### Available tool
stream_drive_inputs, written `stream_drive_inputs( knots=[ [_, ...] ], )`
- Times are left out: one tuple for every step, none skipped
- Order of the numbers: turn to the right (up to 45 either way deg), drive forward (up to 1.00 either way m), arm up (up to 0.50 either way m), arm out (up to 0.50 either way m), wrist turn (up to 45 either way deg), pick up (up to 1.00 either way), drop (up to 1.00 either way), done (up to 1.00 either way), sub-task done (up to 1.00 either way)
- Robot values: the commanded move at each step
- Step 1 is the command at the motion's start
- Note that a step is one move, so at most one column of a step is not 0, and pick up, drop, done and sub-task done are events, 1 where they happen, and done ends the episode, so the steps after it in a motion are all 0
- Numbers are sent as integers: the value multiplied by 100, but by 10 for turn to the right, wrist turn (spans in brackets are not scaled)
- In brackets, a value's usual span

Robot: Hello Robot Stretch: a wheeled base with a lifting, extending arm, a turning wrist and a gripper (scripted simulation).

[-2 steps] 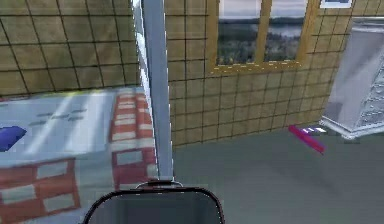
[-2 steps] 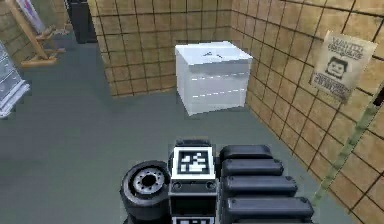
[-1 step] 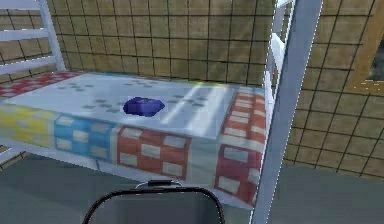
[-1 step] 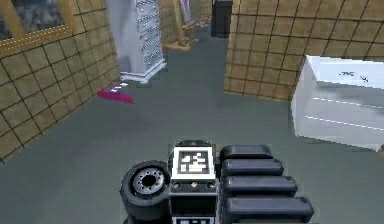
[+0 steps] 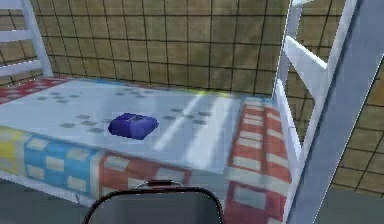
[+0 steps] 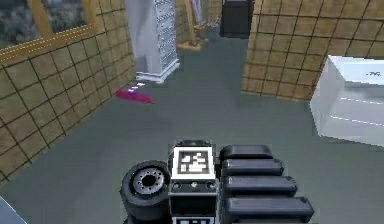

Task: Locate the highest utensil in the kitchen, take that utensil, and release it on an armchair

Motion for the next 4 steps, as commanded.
stream_drive_inputs(
  knots=[
    [-450,0,0,0,0,0,0,0,0],
    [-420,0,0,0,0,0,0,0,0],
    [0,60,0,0,0,0,0,0,0],
    [270,0,0,0,0,0,0,0,0]
  ],
)
